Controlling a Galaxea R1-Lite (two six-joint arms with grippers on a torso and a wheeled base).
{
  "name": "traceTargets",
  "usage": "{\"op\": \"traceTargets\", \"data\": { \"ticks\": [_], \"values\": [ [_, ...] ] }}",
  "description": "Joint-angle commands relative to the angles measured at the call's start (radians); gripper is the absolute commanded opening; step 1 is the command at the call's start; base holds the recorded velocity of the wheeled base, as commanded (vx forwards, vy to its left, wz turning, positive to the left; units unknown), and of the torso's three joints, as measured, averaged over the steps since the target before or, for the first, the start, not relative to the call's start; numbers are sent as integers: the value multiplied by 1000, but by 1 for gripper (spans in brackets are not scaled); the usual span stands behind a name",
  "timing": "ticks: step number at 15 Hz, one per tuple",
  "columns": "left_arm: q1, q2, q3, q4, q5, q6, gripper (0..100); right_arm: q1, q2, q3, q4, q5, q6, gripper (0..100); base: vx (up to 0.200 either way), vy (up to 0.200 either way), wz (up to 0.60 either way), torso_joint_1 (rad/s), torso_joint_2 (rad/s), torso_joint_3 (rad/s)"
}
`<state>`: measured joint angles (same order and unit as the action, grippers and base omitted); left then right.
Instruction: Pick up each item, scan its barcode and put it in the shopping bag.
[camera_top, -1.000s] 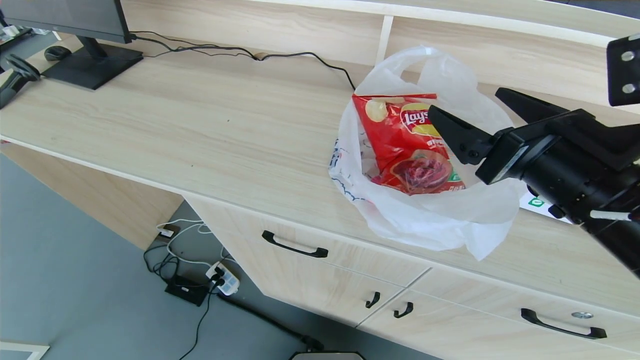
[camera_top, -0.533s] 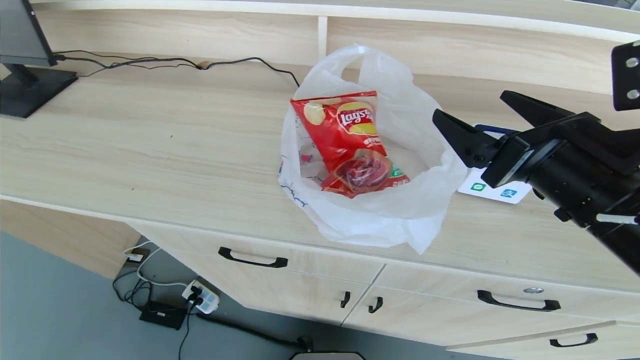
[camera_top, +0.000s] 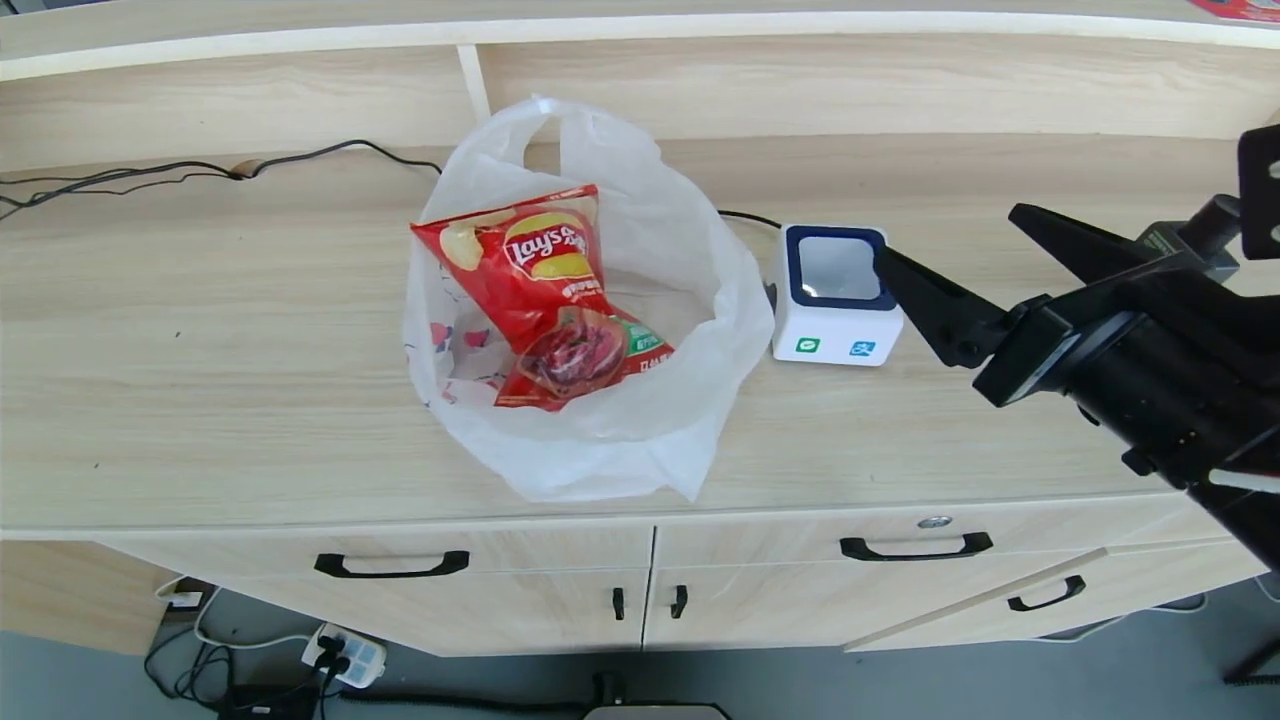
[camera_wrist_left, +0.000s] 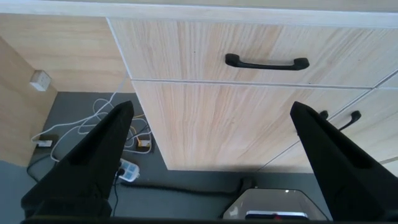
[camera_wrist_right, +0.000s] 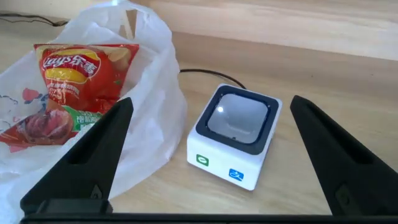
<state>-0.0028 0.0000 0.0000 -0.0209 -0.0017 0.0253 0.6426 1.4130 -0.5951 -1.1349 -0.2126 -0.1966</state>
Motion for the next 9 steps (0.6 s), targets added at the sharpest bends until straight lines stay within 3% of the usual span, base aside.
{"op": "traceTargets", "data": {
  "ticks": [1, 5, 9],
  "values": [
    [1, 2, 0, -1, 0, 1, 100, -4, -12, 55, -25, -5, 14, 100, 0, 0, 0, 0, 0, 0],
    [0, 2, 0, 2, 0, 2, 100, -3, -17, 92, -37, -70, 78, 100, 0, 0, 0, 0, 0, 0],
    [0, 2, 0, 4, 0, 2, 100, -6, -25, 130, -39, -70, 78, 100, 0, -200, 0, -2, 4, 2]
  ]
}}
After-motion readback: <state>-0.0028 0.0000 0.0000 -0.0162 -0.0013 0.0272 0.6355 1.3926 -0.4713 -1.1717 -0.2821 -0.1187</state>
